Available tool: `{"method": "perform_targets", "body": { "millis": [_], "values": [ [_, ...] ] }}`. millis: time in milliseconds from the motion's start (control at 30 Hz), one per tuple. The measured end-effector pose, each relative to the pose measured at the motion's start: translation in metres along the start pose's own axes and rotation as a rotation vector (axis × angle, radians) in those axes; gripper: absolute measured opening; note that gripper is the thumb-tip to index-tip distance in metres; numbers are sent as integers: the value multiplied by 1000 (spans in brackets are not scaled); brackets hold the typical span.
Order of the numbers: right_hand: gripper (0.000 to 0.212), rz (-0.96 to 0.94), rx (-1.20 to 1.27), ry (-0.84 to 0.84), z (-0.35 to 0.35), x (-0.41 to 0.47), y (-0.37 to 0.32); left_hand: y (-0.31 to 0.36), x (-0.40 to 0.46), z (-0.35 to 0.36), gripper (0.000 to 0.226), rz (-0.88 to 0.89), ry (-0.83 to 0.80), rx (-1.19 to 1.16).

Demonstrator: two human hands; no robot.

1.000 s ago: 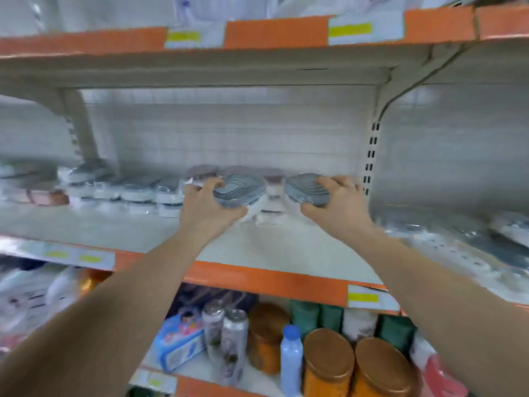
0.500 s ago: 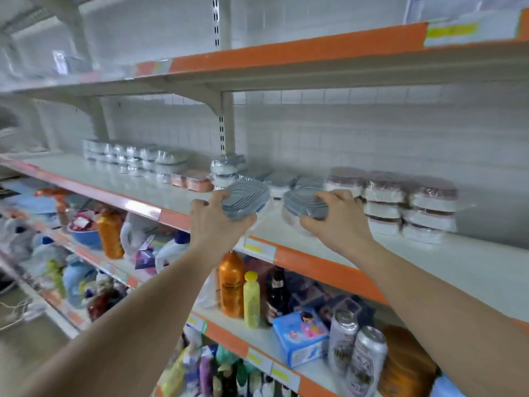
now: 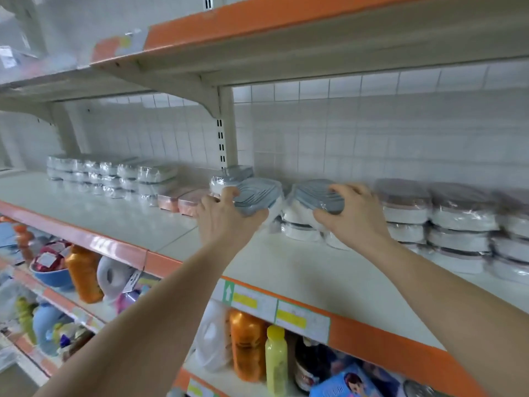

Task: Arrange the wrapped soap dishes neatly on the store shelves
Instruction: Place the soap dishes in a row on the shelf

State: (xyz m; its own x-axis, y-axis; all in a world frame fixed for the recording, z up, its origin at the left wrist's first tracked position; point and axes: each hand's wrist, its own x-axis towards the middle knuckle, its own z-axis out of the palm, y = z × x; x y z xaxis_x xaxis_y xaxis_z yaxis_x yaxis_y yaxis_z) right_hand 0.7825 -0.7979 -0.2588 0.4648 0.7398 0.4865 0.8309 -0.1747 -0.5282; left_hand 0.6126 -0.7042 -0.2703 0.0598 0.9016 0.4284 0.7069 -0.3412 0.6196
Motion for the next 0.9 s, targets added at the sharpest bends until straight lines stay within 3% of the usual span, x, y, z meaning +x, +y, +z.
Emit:
{"method": "perform_targets", "body": {
  "millis": [267,433,567,733,900],
  "values": [
    [54,150,-58,114,40,40,-19,-6,100,38,64,210,-61,88],
    [51,233,-116,209,63,57,-28,-11,144,68,75,363,-109,152],
    [52,285,-148,218,74,61,-25,-13,154,76,90,532,-238,315],
    [51,335,-184,161,78,71,-26,-38,167,72,88,729,-177,452],
    [50,326,-216,131,80,74,-26,-40,164,76,85,649,-201,426]
  ]
}}
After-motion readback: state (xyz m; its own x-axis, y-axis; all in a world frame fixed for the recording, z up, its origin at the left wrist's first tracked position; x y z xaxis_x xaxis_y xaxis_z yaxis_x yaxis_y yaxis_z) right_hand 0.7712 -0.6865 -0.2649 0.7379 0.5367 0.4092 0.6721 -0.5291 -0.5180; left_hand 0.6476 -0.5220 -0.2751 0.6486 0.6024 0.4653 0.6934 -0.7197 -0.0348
